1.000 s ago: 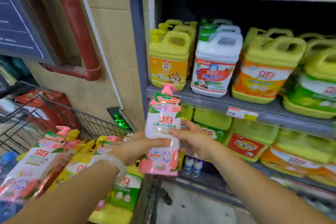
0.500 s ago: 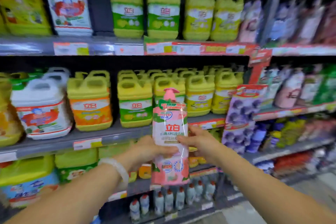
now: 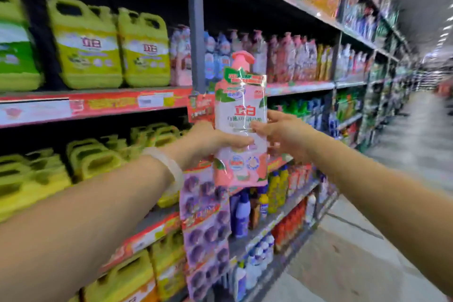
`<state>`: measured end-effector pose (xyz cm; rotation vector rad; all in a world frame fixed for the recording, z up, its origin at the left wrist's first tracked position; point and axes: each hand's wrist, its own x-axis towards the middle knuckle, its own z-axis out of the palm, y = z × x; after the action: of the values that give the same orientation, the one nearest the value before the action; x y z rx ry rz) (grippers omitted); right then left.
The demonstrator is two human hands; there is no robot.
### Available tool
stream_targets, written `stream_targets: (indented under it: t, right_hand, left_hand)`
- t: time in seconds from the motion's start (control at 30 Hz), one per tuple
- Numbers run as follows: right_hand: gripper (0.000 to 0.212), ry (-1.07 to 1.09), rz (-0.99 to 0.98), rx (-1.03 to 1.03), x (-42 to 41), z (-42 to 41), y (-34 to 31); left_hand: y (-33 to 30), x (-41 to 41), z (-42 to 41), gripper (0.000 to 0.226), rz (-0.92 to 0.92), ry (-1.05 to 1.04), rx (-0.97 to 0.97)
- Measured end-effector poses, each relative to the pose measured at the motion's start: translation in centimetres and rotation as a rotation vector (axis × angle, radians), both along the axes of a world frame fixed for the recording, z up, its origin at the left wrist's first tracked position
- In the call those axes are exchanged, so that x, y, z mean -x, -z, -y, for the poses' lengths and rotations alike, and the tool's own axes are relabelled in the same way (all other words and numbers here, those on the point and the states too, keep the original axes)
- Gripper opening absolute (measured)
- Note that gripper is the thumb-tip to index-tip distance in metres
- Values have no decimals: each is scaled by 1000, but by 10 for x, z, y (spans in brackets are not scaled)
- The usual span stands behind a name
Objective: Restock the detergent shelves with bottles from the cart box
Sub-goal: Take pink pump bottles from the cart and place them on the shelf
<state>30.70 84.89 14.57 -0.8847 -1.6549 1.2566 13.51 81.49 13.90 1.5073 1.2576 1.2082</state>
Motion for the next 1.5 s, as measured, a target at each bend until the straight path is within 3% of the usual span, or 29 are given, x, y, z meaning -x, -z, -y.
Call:
stream_targets:
  t: [0.23,0.57,0.87,1.1,1.23,1.33,1.4,1.5]
  right_hand:
    - [16,29,43,-135,-44,-150,-75]
    - [18,-53,-102,-341,-57,-343,-143]
    - [26,-303,-78,-323,-29,-502,-150]
    - [30,-461,-96,-263,-21,-568,-139]
    - [28,-304,65,-473,-23,-588,-137]
    - [47,-240,236,-518,-18,-598,-127]
    - [58,-178,250,-541,-12,-605,-121]
    - [52,-123,222,-590,-8,-611,-114]
  left_hand:
    - [-74,-37,-163,57,-93,-34,-104]
    - [-144,-67,-324,42,-88,-190,-281]
    - [-146,-64,-449,49,-47,-489,-210]
    - [-141,-68,-498,35,-72,-556,-141]
    - [-138,-65,-511,26,-63,-601,-158]
    - [-135,-67,-520,40,-36,-650,-187]
    - [-134,-67,-526,52,-44,-698,-200]
    - [-136,-67,-526,49,-185,-762,-145]
